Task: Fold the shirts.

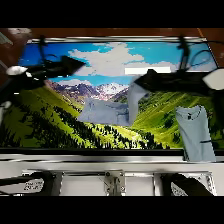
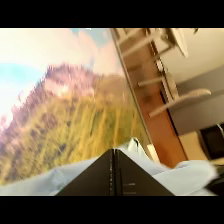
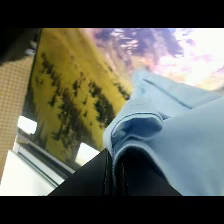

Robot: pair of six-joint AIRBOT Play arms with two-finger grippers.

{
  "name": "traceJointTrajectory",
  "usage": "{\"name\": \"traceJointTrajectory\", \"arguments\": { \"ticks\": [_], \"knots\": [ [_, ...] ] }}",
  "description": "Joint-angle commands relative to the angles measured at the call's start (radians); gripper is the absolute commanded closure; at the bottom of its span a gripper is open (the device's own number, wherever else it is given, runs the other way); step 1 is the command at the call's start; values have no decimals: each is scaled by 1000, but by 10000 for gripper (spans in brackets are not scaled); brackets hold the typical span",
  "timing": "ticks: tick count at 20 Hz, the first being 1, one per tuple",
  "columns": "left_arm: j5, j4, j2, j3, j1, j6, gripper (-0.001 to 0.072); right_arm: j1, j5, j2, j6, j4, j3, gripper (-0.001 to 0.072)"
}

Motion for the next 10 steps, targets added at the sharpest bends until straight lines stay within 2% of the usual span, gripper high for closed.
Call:
{"name": "traceJointTrajectory", "arguments": {
  "ticks": [1, 6, 10],
  "knots": [
    [-87, 35, 209, 1, 212, -2, 675, 237, -268, -144, -5, 16, 1, 653],
    [-235, 35, 380, 1, 360, -32, 675, 427, -539, -390, -5, 126, 1, 653],
    [-306, 35, 434, 1, 386, -39, 675, 509, -634, -529, -6, 300, 1, 652]
  ]
}}
